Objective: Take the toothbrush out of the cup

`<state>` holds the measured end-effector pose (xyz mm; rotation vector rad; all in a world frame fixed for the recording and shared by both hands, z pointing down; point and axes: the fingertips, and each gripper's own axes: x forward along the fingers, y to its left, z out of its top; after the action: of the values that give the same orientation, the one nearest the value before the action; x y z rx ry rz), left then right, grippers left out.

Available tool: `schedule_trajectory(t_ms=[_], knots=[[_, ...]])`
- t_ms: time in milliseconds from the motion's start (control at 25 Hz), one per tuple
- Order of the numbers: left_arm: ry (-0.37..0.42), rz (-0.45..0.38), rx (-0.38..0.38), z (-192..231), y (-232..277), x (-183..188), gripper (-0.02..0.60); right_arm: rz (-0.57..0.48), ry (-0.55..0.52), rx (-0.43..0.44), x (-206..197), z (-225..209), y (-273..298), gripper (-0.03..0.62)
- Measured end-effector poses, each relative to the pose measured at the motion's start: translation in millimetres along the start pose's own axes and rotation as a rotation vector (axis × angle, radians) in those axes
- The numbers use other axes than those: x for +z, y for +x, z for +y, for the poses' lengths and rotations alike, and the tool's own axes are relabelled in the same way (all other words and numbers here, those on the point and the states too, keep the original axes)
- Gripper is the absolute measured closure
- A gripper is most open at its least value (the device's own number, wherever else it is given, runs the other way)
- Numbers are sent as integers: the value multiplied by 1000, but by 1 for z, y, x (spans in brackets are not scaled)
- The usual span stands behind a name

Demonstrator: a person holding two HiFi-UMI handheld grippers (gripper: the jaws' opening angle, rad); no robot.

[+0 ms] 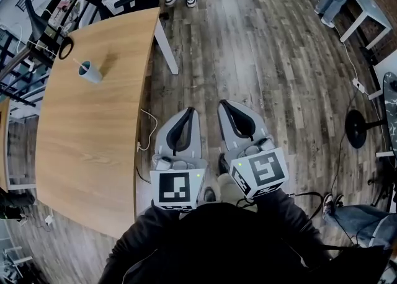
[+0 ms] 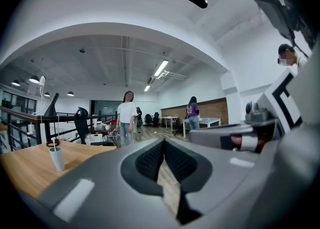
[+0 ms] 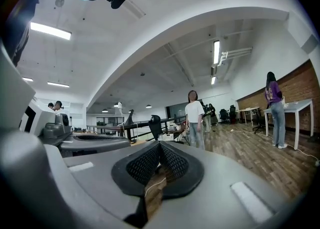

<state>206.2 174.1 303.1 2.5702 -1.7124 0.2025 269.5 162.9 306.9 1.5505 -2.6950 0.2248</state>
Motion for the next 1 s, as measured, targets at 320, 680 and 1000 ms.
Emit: schedule_trajectory(t_ms=[320, 680, 1000], knots=[[33, 32, 5, -9, 62, 3, 574, 3, 31, 15, 3, -56, 35, 594], [66, 23, 48, -5, 122, 27, 574, -40, 43, 70, 25, -100, 78, 594], [90, 14, 93, 0, 147, 35, 574, -64, 43, 112, 39, -120, 104, 594]])
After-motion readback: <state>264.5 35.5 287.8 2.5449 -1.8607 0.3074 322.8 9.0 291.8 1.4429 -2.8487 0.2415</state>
